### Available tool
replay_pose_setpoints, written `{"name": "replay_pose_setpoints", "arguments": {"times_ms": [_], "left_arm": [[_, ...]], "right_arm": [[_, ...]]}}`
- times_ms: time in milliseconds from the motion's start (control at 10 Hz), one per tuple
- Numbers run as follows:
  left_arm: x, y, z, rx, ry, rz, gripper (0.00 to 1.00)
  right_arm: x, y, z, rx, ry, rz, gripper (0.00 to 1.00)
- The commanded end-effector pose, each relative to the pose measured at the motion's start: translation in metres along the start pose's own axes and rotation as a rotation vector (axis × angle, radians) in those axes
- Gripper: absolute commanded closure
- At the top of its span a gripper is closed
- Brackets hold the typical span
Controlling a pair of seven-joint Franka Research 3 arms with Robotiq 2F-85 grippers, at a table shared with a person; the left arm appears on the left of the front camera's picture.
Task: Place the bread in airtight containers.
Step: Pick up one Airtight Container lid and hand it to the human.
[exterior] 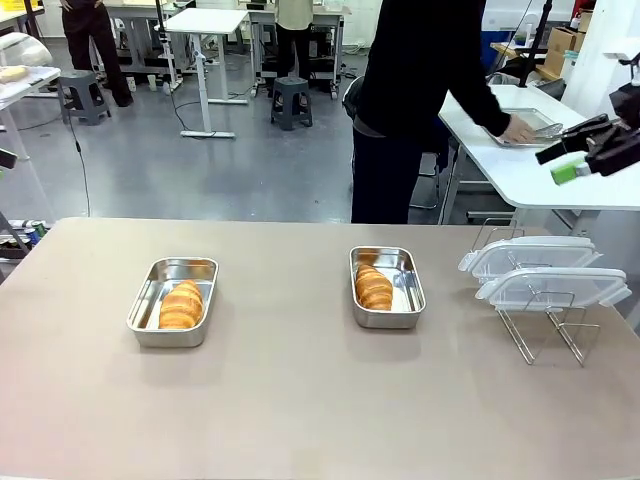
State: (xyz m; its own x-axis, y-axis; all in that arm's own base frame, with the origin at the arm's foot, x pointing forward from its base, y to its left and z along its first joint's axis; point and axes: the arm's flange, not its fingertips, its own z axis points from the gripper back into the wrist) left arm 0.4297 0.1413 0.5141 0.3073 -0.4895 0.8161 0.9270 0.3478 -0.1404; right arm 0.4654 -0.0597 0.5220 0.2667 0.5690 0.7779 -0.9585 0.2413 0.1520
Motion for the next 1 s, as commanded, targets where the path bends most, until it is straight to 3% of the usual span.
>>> {"name": "replay_pose_setpoints", "arguments": {"times_ms": [0,100,200,900], "left_arm": [[0.002,-0.001,0.0,-0.002,-0.028,-0.016,0.0],[0.002,-0.001,0.0,-0.002,-0.028,-0.016,0.0],[0.002,-0.001,0.0,-0.002,-0.028,-0.016,0.0],[0.002,-0.001,0.0,-0.002,-0.028,-0.016,0.0]], "right_arm": [[-0.012,0.024,-0.001,0.12,0.297,0.486,0.0],[-0.018,0.039,-0.006,0.129,0.424,0.548,0.0],[-0.021,0.051,-0.009,0.147,0.478,0.566,0.0],[-0.057,0.101,-0.061,-0.163,0.665,0.514,0.0]]}}
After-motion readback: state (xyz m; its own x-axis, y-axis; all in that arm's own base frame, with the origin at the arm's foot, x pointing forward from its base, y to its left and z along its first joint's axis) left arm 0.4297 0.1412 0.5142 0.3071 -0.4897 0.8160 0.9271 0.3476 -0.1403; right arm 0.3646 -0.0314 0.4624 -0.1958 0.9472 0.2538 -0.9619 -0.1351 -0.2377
